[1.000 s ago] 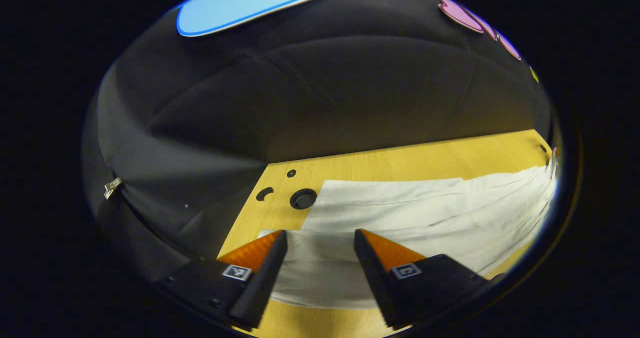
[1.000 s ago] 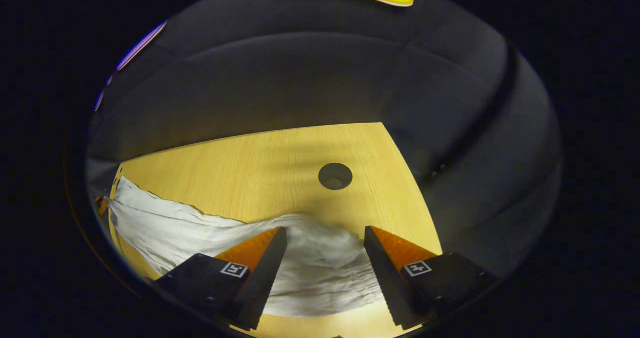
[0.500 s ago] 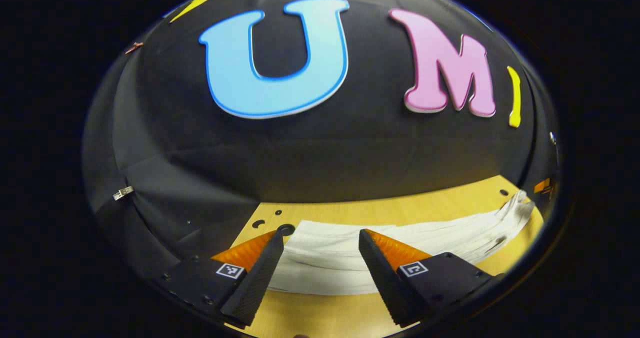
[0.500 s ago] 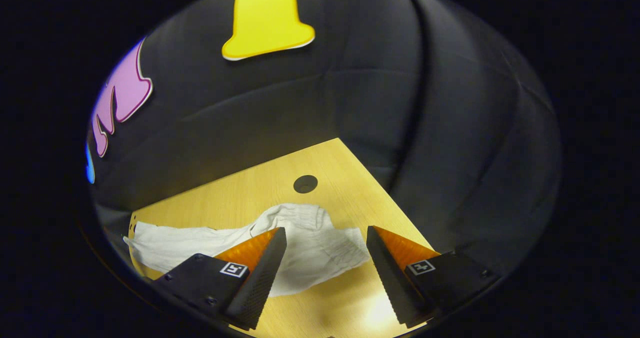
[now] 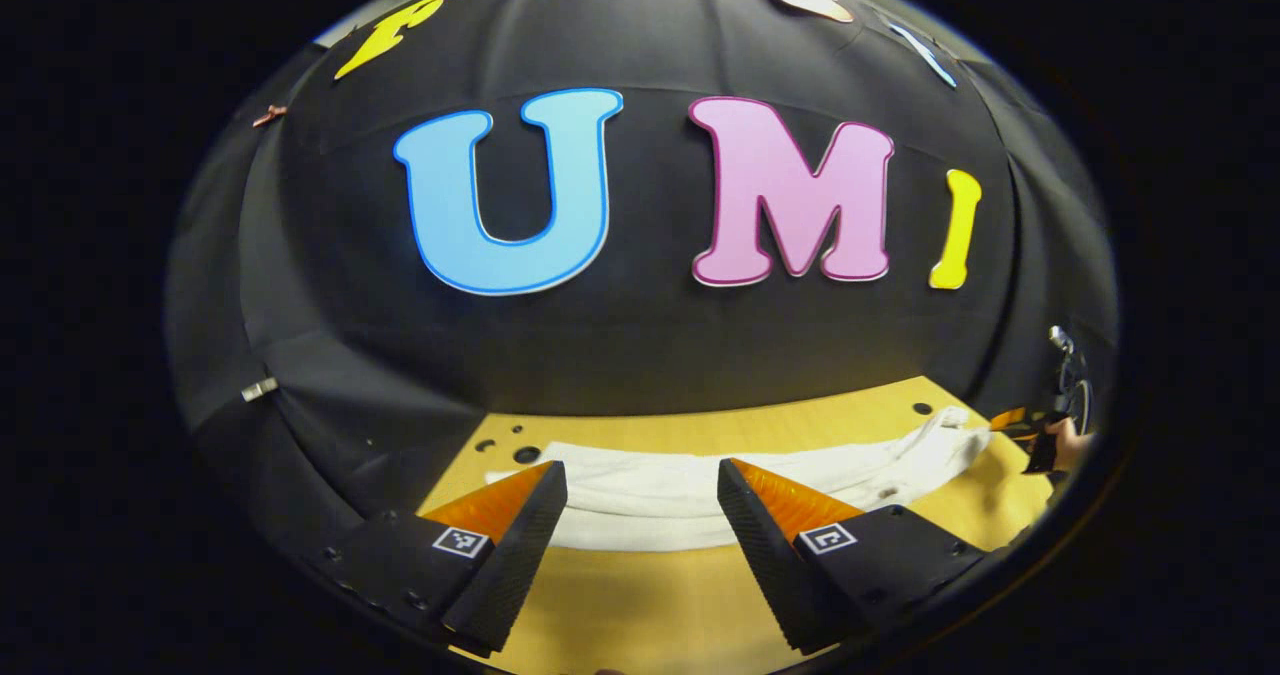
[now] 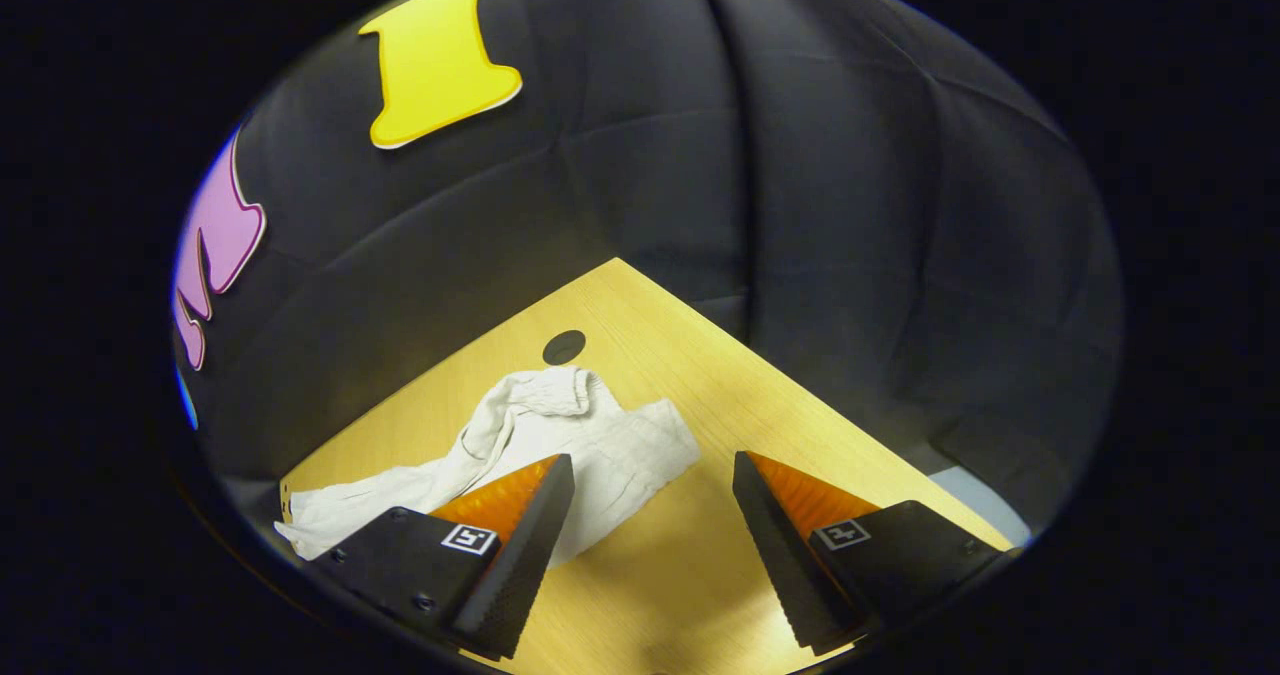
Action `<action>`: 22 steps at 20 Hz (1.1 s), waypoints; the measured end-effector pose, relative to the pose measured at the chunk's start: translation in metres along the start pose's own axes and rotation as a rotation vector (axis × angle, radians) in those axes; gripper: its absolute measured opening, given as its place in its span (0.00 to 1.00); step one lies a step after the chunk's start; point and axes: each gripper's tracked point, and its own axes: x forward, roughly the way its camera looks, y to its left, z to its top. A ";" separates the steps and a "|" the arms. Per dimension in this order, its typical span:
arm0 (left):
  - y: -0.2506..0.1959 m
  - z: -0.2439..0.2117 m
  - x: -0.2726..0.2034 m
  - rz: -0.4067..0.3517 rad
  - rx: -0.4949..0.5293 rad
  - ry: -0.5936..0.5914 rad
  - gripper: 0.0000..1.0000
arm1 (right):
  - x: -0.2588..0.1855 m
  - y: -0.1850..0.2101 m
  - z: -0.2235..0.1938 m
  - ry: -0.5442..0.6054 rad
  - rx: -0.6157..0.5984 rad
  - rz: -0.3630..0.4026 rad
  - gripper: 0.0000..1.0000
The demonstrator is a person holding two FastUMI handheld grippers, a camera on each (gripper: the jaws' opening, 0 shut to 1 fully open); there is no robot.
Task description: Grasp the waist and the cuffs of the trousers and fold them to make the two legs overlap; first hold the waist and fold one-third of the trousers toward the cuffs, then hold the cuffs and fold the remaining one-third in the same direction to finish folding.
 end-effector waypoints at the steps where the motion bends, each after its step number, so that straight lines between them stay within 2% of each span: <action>1: -0.003 -0.004 -0.005 -0.001 -0.003 0.015 0.96 | 0.005 -0.003 -0.002 -0.002 0.020 -0.011 0.99; 4: -0.008 -0.014 -0.014 -0.003 -0.013 0.034 0.97 | 0.019 -0.003 -0.005 0.004 0.073 -0.021 0.99; 12: -0.009 -0.045 -0.028 0.028 0.015 0.103 0.97 | 0.055 0.001 -0.011 -0.002 0.118 -0.082 0.99; 15: -0.009 -0.047 -0.029 0.041 -0.019 0.105 0.97 | 0.062 0.006 -0.021 0.015 0.104 -0.091 0.99; 16: -0.010 -0.048 -0.029 0.043 -0.033 0.106 0.97 | 0.063 0.007 -0.017 -0.010 0.082 -0.098 0.99; 19: -0.004 -0.047 -0.032 0.084 -0.042 0.096 0.97 | 0.072 0.016 -0.025 0.021 -0.020 -0.097 0.98; 21: -0.008 -0.049 -0.035 0.095 -0.038 0.094 0.98 | 0.074 0.019 -0.029 0.045 -0.104 -0.096 0.95; 22: -0.009 -0.051 -0.036 0.095 -0.038 0.095 0.98 | 0.074 0.022 -0.027 0.044 -0.122 -0.097 0.77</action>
